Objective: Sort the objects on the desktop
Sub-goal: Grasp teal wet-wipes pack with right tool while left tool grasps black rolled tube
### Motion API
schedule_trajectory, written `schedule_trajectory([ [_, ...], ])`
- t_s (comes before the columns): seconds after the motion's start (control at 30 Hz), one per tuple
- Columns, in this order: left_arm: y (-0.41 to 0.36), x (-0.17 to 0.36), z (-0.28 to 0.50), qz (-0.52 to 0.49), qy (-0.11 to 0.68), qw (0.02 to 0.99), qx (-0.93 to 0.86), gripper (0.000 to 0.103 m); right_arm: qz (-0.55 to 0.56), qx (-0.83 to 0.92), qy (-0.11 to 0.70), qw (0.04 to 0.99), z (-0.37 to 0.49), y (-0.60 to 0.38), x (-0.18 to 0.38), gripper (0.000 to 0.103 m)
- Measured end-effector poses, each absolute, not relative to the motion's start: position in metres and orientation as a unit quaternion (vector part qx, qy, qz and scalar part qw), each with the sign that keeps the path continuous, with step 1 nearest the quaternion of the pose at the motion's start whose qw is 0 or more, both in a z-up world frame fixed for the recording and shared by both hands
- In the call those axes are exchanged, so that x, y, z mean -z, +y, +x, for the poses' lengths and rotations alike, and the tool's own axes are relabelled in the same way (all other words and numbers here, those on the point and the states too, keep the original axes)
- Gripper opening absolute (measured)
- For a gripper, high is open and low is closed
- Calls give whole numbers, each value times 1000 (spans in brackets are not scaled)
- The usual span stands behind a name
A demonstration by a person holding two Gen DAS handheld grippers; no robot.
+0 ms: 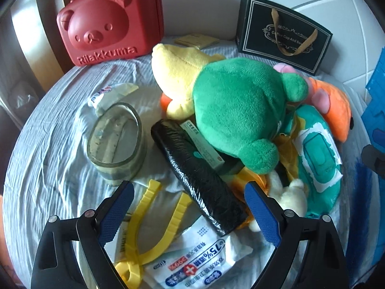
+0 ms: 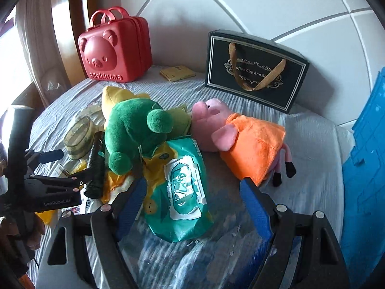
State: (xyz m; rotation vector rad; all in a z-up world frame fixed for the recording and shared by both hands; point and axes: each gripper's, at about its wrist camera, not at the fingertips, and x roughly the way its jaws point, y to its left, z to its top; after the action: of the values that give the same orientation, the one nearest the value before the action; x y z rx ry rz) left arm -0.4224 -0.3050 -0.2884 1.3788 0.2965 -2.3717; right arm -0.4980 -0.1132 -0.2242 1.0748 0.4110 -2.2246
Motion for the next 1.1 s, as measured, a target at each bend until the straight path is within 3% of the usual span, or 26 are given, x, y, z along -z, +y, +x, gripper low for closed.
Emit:
schedule_trajectory([
  [0.1, -310, 301, -424, 500, 122, 182, 838, 88, 429, 825, 164, 330, -515, -118, 244, 80],
  [0.17, -313, 304, -422, 498, 137, 166, 840, 60, 447, 808, 168, 345, -526, -123, 256, 80],
  [0.23, -310, 305, -424, 503, 127, 158, 840, 43, 458, 797, 175, 353, -534, -125, 266, 80],
  [0.57, -311, 301, -419, 503, 104, 134, 847, 42, 516, 741, 159, 400, -562, -143, 307, 80],
  [0.67, -307, 299, -417, 499, 89, 132, 852, 37, 508, 737, 190, 402, -551, -158, 313, 41],
  [0.7, -306, 297, -416, 494, 84, 133, 855, 34, 494, 748, 211, 391, -541, -160, 308, 37],
  [0.73, -305, 295, -414, 490, 79, 136, 858, 28, 479, 758, 232, 378, -531, -162, 303, 35],
  [0.8, -302, 289, -412, 479, 74, 132, 865, 0, 449, 777, 266, 351, -513, -163, 293, 29],
  [1.1, -293, 264, -393, 445, 77, 124, 884, 1, 369, 851, 242, 283, -464, -124, 235, 28],
])
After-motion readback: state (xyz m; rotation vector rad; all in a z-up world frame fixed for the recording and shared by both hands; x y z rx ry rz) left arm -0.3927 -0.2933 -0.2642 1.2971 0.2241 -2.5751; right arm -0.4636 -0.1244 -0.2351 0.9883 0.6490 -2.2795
